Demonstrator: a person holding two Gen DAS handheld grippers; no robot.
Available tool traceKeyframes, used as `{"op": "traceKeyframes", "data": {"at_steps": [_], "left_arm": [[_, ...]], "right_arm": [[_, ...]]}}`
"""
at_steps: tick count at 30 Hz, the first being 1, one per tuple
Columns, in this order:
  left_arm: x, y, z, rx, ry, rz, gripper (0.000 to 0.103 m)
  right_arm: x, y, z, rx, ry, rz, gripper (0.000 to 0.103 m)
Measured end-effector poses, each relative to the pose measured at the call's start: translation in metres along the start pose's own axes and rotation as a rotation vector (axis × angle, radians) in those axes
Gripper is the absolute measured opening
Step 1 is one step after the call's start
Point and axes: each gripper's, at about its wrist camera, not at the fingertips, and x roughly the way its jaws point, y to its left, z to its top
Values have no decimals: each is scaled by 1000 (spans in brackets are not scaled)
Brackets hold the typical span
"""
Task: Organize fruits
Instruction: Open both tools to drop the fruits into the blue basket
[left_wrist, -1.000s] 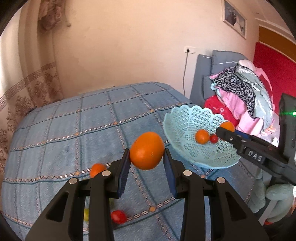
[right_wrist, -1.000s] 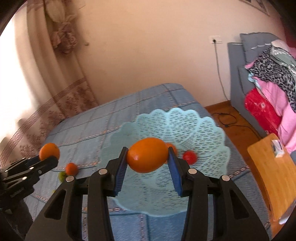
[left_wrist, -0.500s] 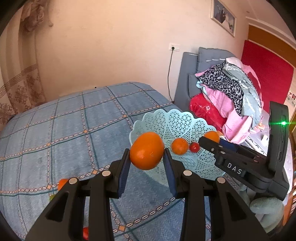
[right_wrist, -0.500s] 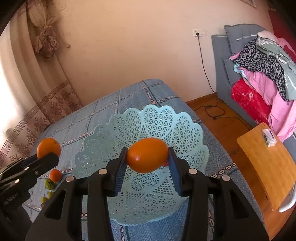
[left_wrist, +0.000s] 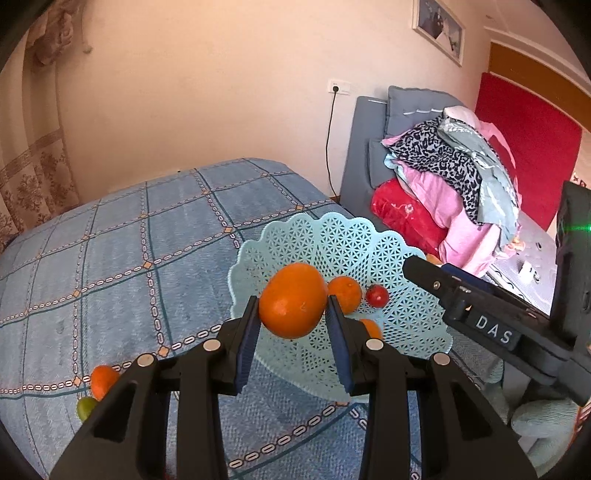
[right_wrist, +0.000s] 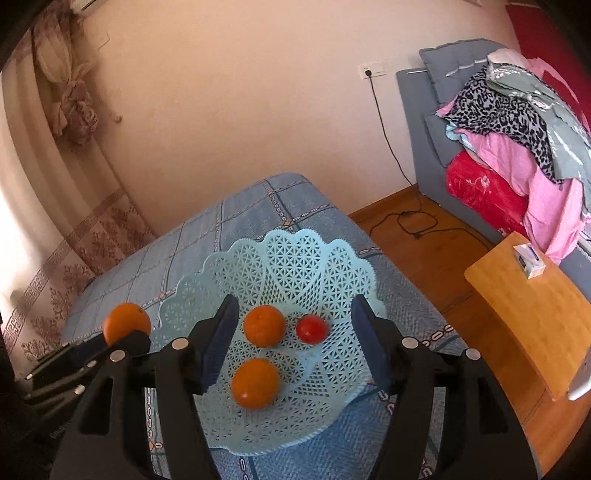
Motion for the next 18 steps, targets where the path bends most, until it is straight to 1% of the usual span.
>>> {"op": "traceKeyframes", "data": {"at_steps": [1, 2, 4, 7, 10, 13, 18], "left_arm": [[1, 0, 0, -1, 4, -3, 43], [2, 0, 0, -3, 2, -2, 65], [-1, 1, 0, -10, -26, 24, 85], [-1, 6, 0, -22, -22, 42, 85], [-1, 15, -1, -52, -11, 61, 85], [-1, 22, -2, -71, -4, 80, 89], [-5, 31, -3, -95, 8, 106, 91]], "right_arm": [[-1, -1, 0, 4, -2, -1, 66], [-1, -1, 1, 7, -3, -1, 66], [-3, -1, 1, 14, -8, 0, 67], [-6, 0, 2, 16, -17, 4, 71], [-7, 1, 2, 15, -19, 9, 71], [-7, 2, 1, 14, -20, 12, 71], [-9, 4, 1, 12, -24, 18, 71]]}}
